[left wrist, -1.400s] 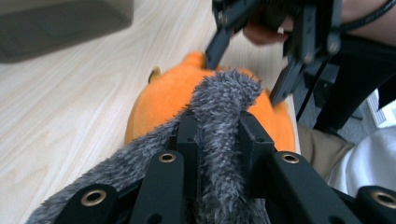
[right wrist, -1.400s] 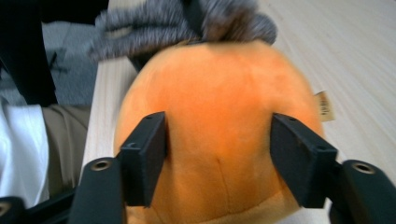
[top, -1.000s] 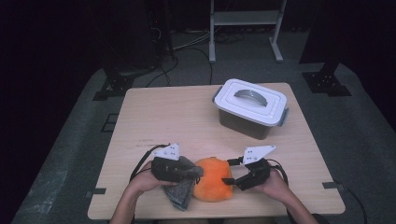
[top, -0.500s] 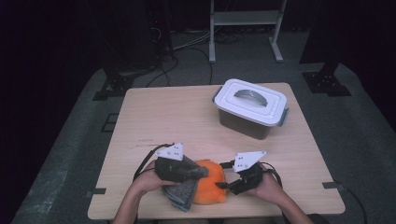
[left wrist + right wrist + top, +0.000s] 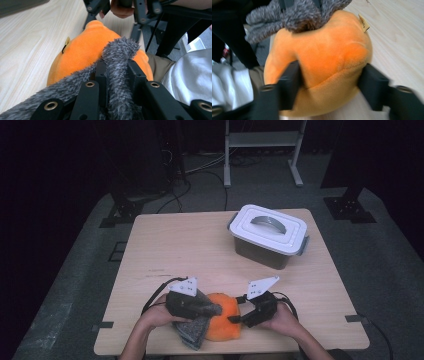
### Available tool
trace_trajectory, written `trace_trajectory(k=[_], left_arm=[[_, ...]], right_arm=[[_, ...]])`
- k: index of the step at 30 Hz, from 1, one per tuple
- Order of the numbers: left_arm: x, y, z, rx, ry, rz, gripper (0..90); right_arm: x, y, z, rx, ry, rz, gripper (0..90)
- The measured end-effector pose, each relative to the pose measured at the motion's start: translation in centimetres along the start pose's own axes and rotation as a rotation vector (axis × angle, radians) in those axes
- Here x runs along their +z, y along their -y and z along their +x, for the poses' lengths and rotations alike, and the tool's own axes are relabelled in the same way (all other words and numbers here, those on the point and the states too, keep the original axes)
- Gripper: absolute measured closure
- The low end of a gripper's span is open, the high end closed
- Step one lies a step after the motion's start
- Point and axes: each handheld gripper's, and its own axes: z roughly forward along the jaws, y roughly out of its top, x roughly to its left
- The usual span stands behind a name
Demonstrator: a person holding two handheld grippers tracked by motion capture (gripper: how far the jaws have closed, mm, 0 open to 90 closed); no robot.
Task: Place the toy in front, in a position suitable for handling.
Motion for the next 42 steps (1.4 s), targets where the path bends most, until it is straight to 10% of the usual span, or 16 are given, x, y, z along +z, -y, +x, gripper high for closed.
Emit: trace_trajectory(k=[17, 27, 42], left_arm=[[-2.0, 1.3, 1.2, -0.059, -0.058, -0.050, 73.9], [-0.6, -1.3, -0.6, 0.026, -0.033, -0.101, 73.9], [-0.8, 0.4, 0.3, -0.027, 0.004, -0.032, 74.3]], right_arm=[[-3.0, -0.9, 0.8, -0.175, 0.122, -0.005, 58.3], [-1.8, -1.7, 2.8, -0.300, 0.154, 0.017, 56.4], [-2.1, -0.8, 1.2, -0.132, 0.084, -0.052, 35.0]])
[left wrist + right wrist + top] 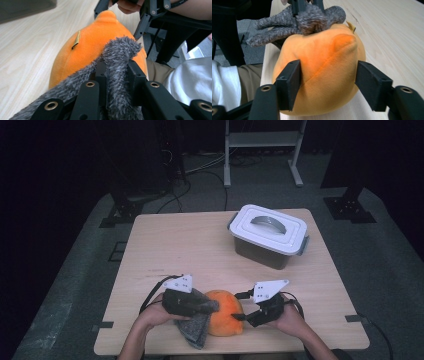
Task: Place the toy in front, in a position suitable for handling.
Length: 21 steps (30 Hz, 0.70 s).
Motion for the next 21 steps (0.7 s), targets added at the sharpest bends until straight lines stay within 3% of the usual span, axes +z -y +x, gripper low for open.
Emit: trace_trajectory(k=[4, 6, 10, 17, 21], left_arm=[[0.1, -0.1, 0.0, -0.004, 0.007, 0.001, 74.2], [0.2, -0.4, -0.1, 0.005, 0.002, 0.000, 74.2], [0.1, -1.6, -0.6, 0.037, -0.029, -0.001, 74.3], [-0.1, -2.6, -1.0, 0.042, -0.063, -0.094, 73.8], [0.0, -2.6, -1.0, 0.046, -0.071, -0.091, 73.6]], right_arm=[[0.5, 0.3, -0.2, 0.061, -0.033, 0.015, 34.0], [0.7, 0.3, -0.1, 0.060, -0.029, 0.023, 41.7], [0.6, -0.6, 0.9, -0.052, 0.025, 0.046, 53.6], [1.0, -1.1, 2.1, -0.128, 0.018, 0.038, 56.2], [1.0, -1.2, 2.4, -0.160, 0.028, 0.042, 56.7]])
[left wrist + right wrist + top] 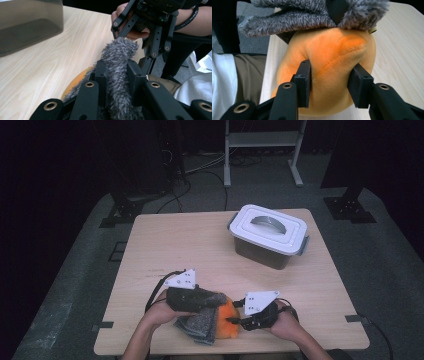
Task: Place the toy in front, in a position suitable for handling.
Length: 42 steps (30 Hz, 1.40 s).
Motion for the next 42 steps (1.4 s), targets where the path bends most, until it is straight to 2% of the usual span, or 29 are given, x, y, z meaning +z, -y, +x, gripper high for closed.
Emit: trace_trajectory(k=[5, 10, 11, 12, 13, 14, 17, 20, 21, 23, 25, 28, 29, 31, 34, 37, 42], left_arm=[[-0.5, 0.5, 0.4, -0.009, -0.017, 0.026, 73.7], [-0.7, 1.4, 0.9, -0.036, 0.006, 0.041, 73.8], [-0.7, 1.5, 0.9, -0.041, 0.007, 0.044, 74.0], [-0.6, 1.6, 1.0, -0.044, 0.008, 0.052, 74.0], [-0.5, 1.7, 1.0, -0.045, 0.010, 0.056, 74.0], [-0.5, 1.8, 1.0, -0.050, 0.011, 0.058, 74.0], [-0.5, 2.0, 1.2, -0.054, 0.018, 0.060, 74.0], [-0.5, 2.1, 1.2, -0.051, 0.025, 0.065, 74.0], [-0.5, 2.1, 1.2, -0.053, 0.022, 0.066, 74.0], [-0.4, 1.8, 1.1, -0.054, 0.015, 0.067, 74.0], [-0.4, 1.3, 0.9, -0.033, 0.010, 0.069, 74.0], [-0.5, 0.4, 0.5, -0.003, -0.002, 0.066, 74.0], [-0.4, -0.1, 0.1, 0.014, -0.007, 0.055, 74.0], [-0.3, -0.3, -0.1, 0.016, -0.004, 0.043, 74.0], [0.2, -0.9, -0.6, 0.032, 0.019, 0.013, 73.9], [0.5, -1.0, -0.7, 0.041, 0.017, 0.020, 73.8], [0.4, -0.2, -0.1, 0.017, -0.005, 0.041, 73.8]], right_arm=[[-0.5, 0.0, -0.6, 0.009, 0.008, -0.008, 59.5], [-0.9, 0.1, -0.9, 0.028, 0.005, -0.016, 59.9], [-0.8, 0.2, -1.1, 0.055, -0.016, -0.027, 52.7], [-0.8, 0.2, -1.1, 0.055, -0.016, -0.027, 52.7], [-0.7, 0.5, -1.4, 0.090, -0.034, -0.038, 43.6], [-0.7, 0.5, -1.4, 0.090, -0.034, -0.038, 43.6], [-0.7, 1.1, -1.9, 0.133, -0.052, -0.061, 36.7], [-0.3, 1.2, -1.9, 0.139, -0.056, -0.056, 34.8], [-0.2, 1.3, -1.9, 0.138, -0.056, -0.057, 35.1], [0.0, 1.2, -1.8, 0.150, -0.051, -0.053, 41.9], [0.0, 0.9, -1.5, 0.122, -0.037, -0.043, 50.0], [-0.1, 0.2, -0.9, 0.088, -0.029, -0.039, 56.8], [-0.1, 0.2, -0.8, 0.081, -0.031, -0.040, 56.8], [0.0, 0.1, -0.7, 0.077, -0.034, -0.039, 56.8], [0.4, 0.0, -0.3, 0.069, -0.045, -0.036, 56.4], [0.6, -0.2, 0.0, 0.049, -0.042, -0.020, 57.2], [0.5, 0.3, -0.7, 0.101, -0.038, -0.011, 59.8]])
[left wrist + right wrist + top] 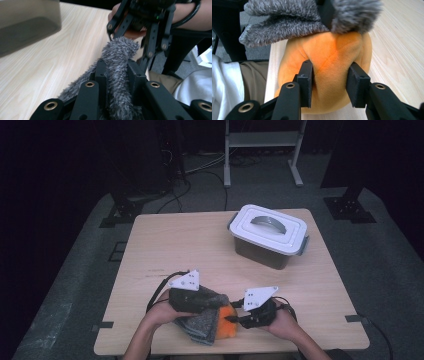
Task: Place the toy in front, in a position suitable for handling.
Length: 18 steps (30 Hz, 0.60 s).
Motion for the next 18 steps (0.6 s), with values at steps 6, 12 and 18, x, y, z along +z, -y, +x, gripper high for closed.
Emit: trace_trajectory(k=[6, 12, 18], left_arm=[[-0.7, 0.8, 0.2, -0.017, -0.003, 0.035, 72.7], [-0.1, 0.7, -0.2, 0.019, 0.024, 0.074, 71.4], [-0.2, 1.0, 0.2, 0.020, -0.041, 0.073, 72.9]], right_arm=[[-0.2, 0.6, -1.1, 0.095, 0.014, -0.005, 59.6], [-0.2, 1.2, -1.7, 0.149, 0.014, -0.005, 53.2], [-1.2, 1.1, -1.6, 0.028, 0.058, -0.052, 35.8]])
